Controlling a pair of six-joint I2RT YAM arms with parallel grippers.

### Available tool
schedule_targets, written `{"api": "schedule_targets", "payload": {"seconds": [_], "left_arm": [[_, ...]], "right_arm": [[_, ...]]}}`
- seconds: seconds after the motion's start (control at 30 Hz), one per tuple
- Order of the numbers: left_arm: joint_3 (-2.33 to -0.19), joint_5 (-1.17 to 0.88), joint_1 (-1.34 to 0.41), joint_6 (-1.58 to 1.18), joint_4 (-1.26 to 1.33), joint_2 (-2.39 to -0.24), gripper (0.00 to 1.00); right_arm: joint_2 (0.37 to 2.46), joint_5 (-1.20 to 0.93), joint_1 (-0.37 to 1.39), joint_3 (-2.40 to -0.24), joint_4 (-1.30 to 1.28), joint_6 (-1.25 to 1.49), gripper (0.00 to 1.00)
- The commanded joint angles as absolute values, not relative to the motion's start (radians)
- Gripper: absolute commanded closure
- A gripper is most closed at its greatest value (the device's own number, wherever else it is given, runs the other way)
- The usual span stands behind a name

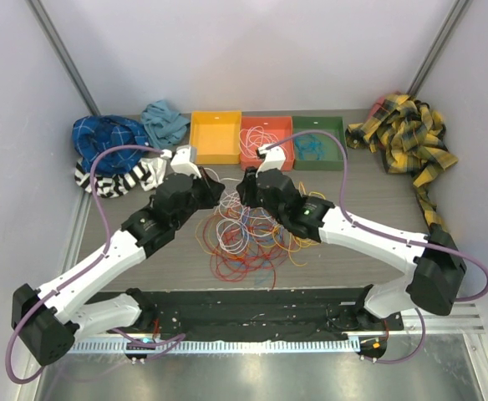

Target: Untangle the cables

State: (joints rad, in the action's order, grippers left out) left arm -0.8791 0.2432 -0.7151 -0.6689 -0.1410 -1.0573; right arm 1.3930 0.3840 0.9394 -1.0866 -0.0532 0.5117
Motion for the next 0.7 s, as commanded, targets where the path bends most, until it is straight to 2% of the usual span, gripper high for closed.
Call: {"api": "schedule_targets", "payload": {"seconds": [0.0, 0.03, 0.17, 0.5, 0.67], "left_arm": [[-0.919, 0.268, -0.723, -0.65, -0.152, -1.012, 1.0], [-0.922, 0.276, -0.723, -0.644, -0.158, -1.003, 1.0], [-0.93, 0.328, -0.723, -0.609, -0.189, -0.973, 1.0], [-0.979, 0.478, -0.716, -0.52, -0.261, -0.927, 1.0], [-0.973, 0.515, -0.681, -0.5, -0.287, -0.904, 1.0]], "right_arm": [[1.404, 0.515, 0.94, -1.143, -0.1, 0.485, 0.7], [1.402, 0.523, 0.94, -1.141, -0.103, 0.485, 0.81], [1.368, 0.613, 0.937, -1.134, -0.127, 0.465, 0.99], [1.198, 0.747, 0.858, -1.12, -0.224, 0.402, 0.99], [1.114, 0.733, 0.801, -1.085, -0.25, 0.385, 0.99]]}}
